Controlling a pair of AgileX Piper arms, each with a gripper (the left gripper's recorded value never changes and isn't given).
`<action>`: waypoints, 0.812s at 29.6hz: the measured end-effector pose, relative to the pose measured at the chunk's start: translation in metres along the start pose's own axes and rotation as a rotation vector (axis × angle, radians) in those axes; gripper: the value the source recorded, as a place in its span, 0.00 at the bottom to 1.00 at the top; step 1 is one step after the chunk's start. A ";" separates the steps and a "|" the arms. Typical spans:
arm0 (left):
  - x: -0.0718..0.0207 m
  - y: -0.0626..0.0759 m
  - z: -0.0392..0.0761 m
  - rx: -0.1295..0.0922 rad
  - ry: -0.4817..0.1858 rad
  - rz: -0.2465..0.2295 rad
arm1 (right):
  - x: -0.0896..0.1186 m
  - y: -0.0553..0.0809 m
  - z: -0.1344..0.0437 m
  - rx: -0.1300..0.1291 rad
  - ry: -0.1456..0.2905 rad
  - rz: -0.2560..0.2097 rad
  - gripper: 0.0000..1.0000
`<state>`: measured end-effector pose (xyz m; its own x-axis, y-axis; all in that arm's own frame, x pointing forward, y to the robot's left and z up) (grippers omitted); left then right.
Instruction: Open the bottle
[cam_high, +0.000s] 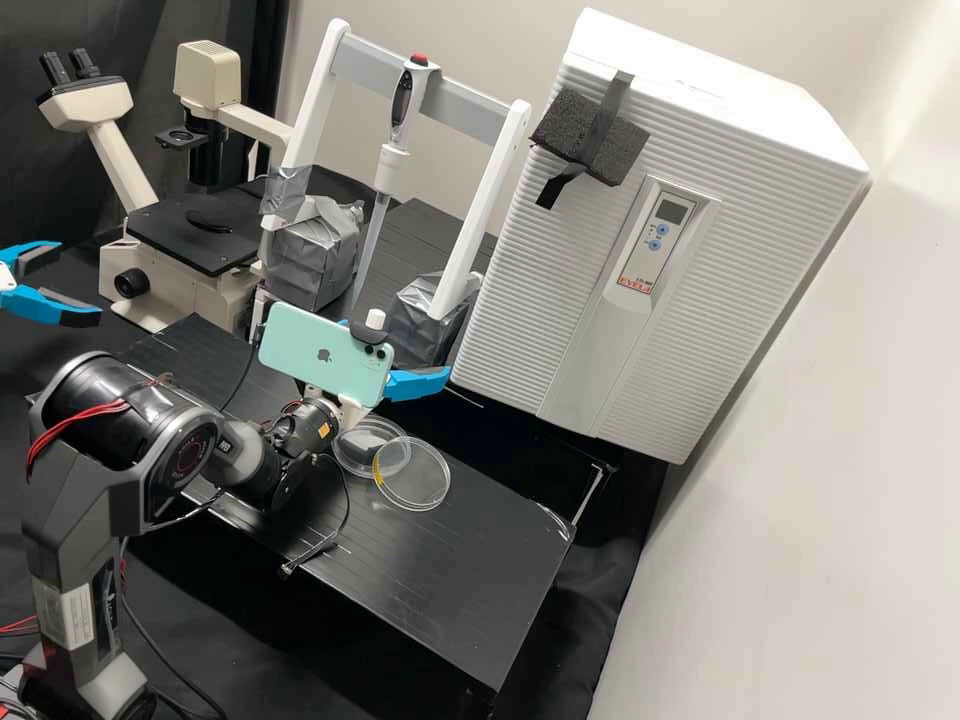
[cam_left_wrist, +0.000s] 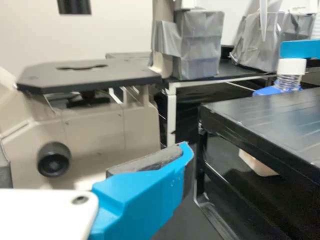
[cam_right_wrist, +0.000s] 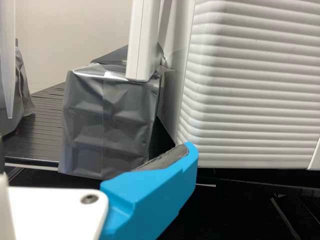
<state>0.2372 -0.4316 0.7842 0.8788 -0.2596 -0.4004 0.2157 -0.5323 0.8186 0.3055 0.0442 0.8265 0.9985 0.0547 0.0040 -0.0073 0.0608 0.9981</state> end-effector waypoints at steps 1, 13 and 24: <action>0.0004 -0.002 0.000 -0.009 -0.002 -0.007 | 0.000 0.000 0.000 0.000 0.000 0.000 1.00; 0.0053 -0.011 0.002 -0.045 -0.024 -0.047 | 0.000 0.000 0.000 0.000 0.000 0.000 1.00; 0.0094 -0.014 0.013 -0.016 -0.101 -0.076 | 0.000 0.000 0.000 0.000 0.000 0.000 1.00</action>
<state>0.2371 -0.4369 0.7639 0.8124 -0.2993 -0.5004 0.2876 -0.5409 0.7904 0.3055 0.0442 0.8265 0.9985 0.0547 0.0040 -0.0073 0.0608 0.9981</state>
